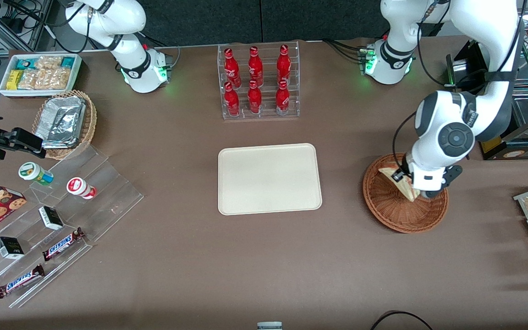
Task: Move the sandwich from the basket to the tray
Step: 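Carry the sandwich with the left gripper over to the cream tray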
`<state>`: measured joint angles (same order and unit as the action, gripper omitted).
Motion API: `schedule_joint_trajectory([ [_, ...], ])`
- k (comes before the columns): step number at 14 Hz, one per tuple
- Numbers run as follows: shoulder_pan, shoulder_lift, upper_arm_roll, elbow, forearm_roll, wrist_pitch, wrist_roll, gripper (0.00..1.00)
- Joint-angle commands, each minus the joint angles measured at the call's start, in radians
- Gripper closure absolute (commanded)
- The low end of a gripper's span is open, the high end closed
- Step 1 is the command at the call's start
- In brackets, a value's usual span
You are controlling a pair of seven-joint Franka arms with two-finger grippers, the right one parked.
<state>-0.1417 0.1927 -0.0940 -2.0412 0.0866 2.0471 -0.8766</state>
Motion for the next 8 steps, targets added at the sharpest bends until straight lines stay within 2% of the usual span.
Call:
schedule_joint_trajectory([
  [1,-0.044,0.008,-0.053,0.038,0.008,-0.027,0.031,1.0],
  [4,-0.117,0.059,-0.104,0.087,0.01,-0.015,0.033,1.0],
  [8,-0.254,0.172,-0.105,0.203,-0.005,-0.013,0.031,1.0],
])
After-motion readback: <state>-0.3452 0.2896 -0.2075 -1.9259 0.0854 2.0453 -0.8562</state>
